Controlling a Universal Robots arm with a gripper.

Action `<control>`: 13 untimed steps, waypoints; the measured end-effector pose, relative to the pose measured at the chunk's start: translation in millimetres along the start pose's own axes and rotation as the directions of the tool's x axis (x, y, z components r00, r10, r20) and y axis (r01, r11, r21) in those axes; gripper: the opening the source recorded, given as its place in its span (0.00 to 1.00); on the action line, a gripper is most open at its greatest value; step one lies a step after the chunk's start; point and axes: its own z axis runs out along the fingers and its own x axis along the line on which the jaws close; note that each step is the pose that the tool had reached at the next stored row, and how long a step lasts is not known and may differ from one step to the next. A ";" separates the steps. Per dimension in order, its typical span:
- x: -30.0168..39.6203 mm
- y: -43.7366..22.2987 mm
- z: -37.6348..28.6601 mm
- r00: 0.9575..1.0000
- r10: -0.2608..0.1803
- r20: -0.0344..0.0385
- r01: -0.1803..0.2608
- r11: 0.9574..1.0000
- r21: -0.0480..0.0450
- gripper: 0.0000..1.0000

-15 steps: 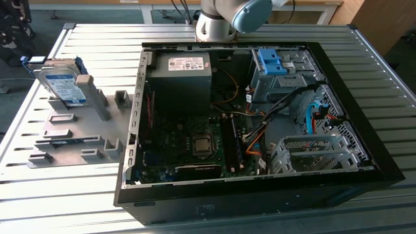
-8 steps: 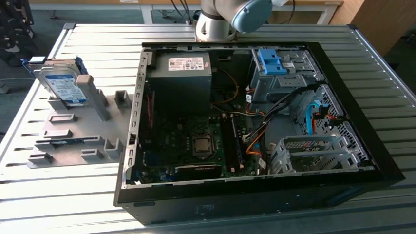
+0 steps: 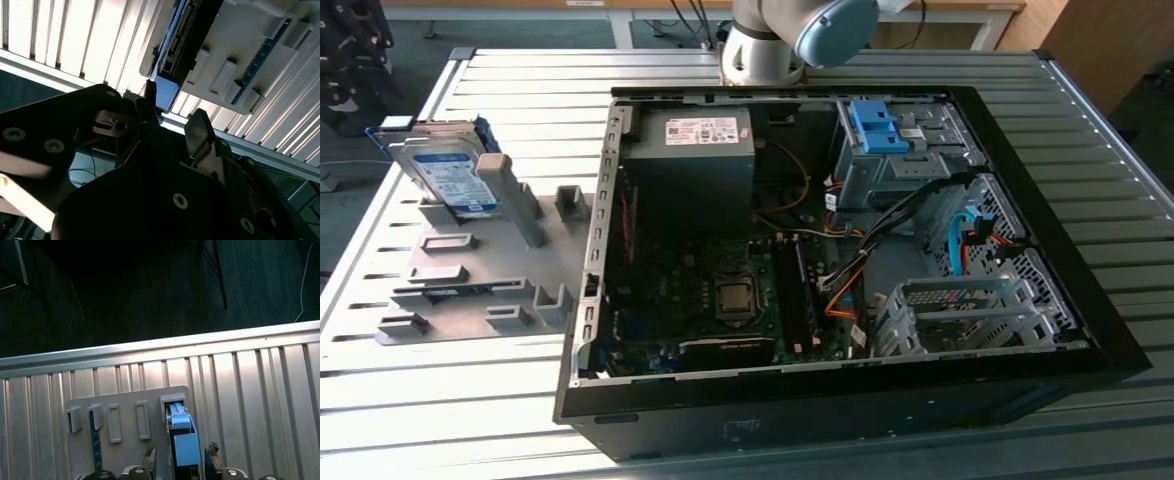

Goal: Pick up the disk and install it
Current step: 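Pick up the disk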

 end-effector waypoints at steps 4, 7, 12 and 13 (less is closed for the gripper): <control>-1.7 0.2 3.1 1.000 -0.013 0.003 0.013 1.000 0.024 0.50; -1.6 0.7 7.1 1.000 -0.020 0.003 0.020 0.999 0.028 0.50; -1.1 3.6 16.1 1.000 -0.021 0.003 0.021 0.999 0.028 0.50; -1.1 3.6 17.0 1.000 -0.022 0.003 0.022 0.999 0.027 0.50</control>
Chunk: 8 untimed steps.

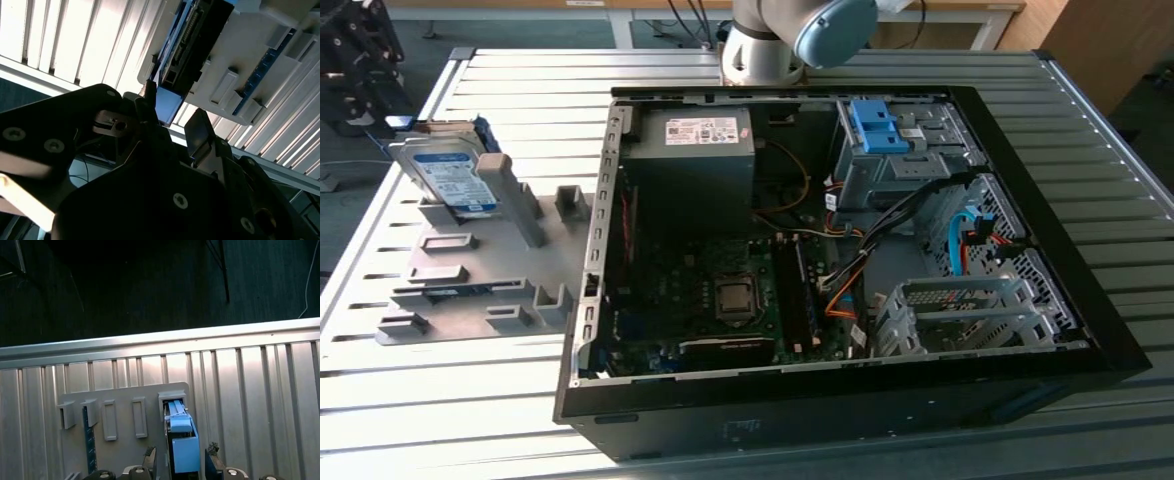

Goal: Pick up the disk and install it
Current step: 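Pick up the disk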

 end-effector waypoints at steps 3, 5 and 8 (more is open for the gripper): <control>0.0 0.1 0.3 1.000 -0.004 0.000 0.004 1.000 0.000 0.50; -0.1 0.1 1.5 1.000 -0.005 0.000 0.005 1.000 0.000 0.50; 0.0 0.2 2.8 0.999 -0.049 0.001 0.049 0.999 -0.001 0.50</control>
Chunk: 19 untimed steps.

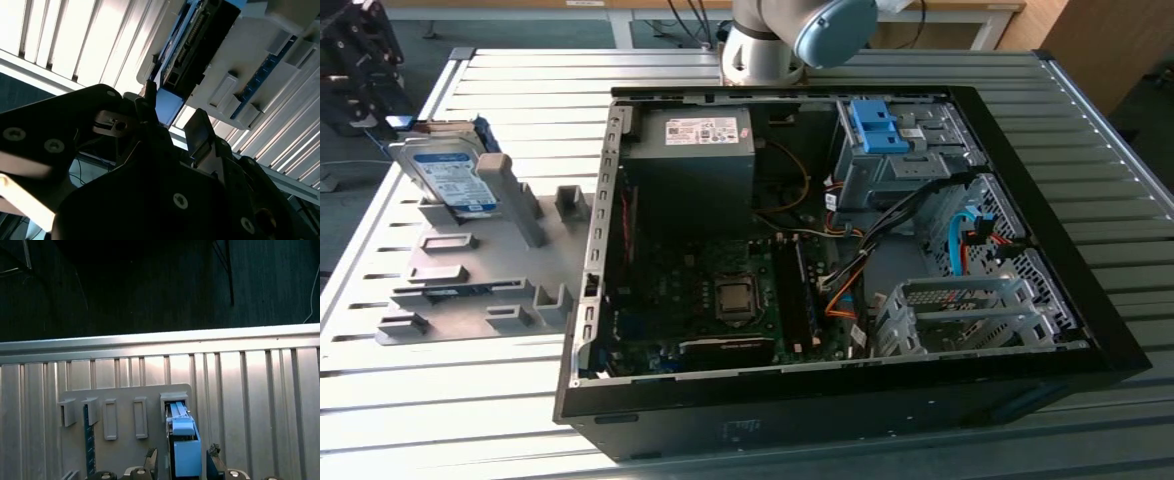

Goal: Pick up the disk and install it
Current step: 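Pick up the disk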

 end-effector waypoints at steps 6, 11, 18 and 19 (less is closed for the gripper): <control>0.2 0.7 5.5 1.000 -0.015 0.000 0.015 1.000 0.000 0.50; 0.3 1.6 13.3 1.000 -0.015 0.000 0.015 1.000 -0.001 0.50; 0.4 2.1 22.9 1.000 -0.015 0.000 0.015 1.000 -0.003 0.50; 0.4 2.1 23.0 1.000 -0.015 0.000 0.015 1.000 -0.003 0.50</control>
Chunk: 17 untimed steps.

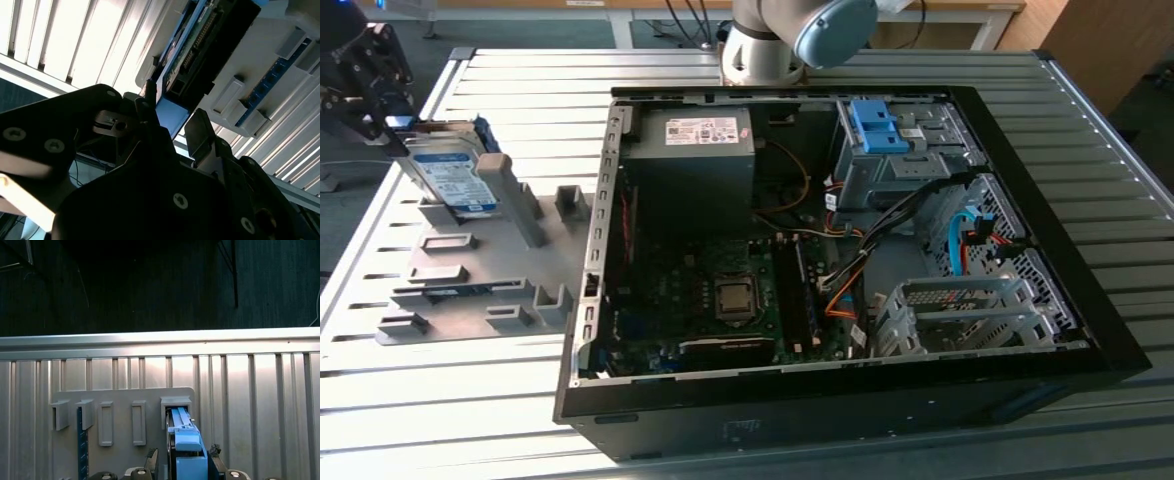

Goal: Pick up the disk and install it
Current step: 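Pick up the disk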

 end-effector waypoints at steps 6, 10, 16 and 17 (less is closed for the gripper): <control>-0.1 0.1 0.3 1.000 0.001 0.000 -0.001 1.000 0.000 0.42; -2.6 0.6 0.9 1.000 0.019 0.000 -0.019 1.000 0.001 0.42; -3.0 2.1 1.2 1.000 0.030 -0.003 -0.030 1.000 0.001 0.42; -2.9 2.1 1.5 1.000 0.030 -0.004 -0.029 1.000 0.001 0.42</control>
